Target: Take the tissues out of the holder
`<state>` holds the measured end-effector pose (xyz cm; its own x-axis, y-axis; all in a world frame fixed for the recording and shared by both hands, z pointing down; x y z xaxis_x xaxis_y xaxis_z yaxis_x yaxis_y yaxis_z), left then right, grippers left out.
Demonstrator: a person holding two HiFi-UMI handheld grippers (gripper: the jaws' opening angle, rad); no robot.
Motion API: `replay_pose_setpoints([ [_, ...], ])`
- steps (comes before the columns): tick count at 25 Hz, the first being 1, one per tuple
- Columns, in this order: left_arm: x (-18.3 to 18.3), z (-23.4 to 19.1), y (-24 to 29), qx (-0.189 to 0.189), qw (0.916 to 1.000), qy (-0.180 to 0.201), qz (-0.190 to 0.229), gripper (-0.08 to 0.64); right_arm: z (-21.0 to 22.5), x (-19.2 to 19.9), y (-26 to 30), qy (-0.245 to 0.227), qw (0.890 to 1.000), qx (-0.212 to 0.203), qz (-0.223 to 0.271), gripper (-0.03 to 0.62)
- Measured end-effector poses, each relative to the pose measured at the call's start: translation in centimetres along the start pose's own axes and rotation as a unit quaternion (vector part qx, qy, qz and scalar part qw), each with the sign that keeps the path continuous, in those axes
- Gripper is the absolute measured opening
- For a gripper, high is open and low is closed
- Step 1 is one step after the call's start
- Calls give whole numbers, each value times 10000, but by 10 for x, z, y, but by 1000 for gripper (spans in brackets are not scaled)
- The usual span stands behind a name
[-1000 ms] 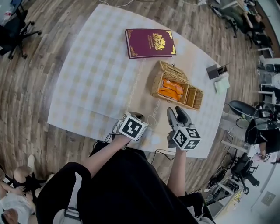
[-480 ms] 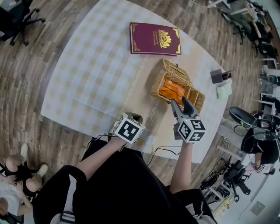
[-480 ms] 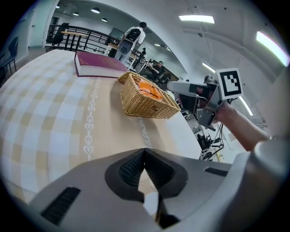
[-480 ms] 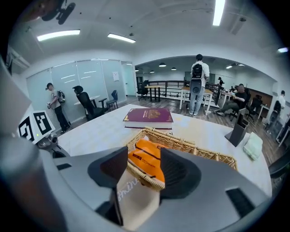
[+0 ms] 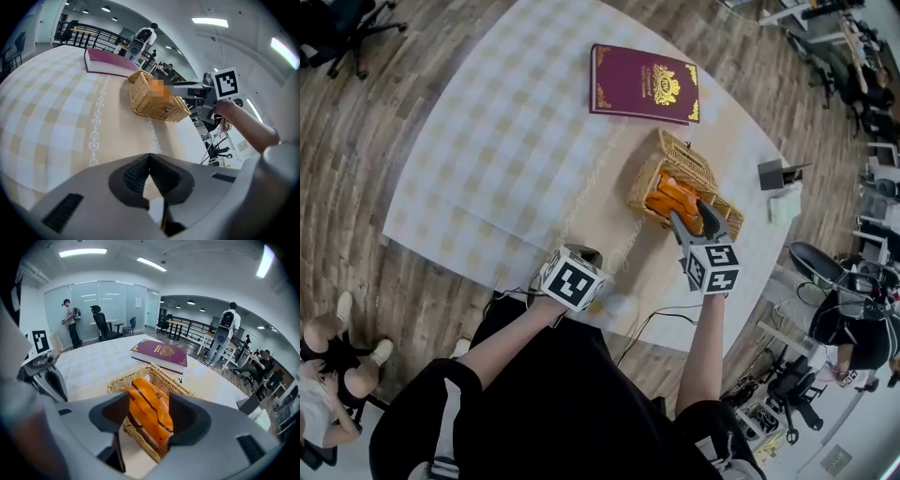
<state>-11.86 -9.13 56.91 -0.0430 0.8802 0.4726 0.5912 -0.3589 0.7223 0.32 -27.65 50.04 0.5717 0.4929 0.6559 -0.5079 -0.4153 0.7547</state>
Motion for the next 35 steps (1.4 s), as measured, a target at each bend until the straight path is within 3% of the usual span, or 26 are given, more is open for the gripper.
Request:
replay_pose_setpoints([
  [6,5,3,9,-25,9999,-160,29,0,20,-3,7,-617,9980,-13,-138,258],
  [14,9,-2,8,-89,9996,-277,18,0,26,2,28,-1118,9912,-129,-694,254],
  [21,10,-4,11,-78,9993,-355,25,0,29,3,33,-1114,9905,-153,-792,87],
  [27,10,-3,12,-44,9994,-346,14,0,23,6,31,-1140,9897,-241,-827,35],
  [35,6,0,12,39,9997,-237,-5,0,18,-3,11,-1200,9902,-168,-701,20],
])
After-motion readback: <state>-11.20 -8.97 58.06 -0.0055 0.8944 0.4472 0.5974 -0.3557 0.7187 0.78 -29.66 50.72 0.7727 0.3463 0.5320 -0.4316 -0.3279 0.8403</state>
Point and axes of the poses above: the fingertips, and each gripper's own axes: y forward along the fingers, z to its right, x out of its underside, the point moved 5 cm from there along -y, backward along the fingers, and after that the axes turned 10 degrees about y, right-handed, at the moved point
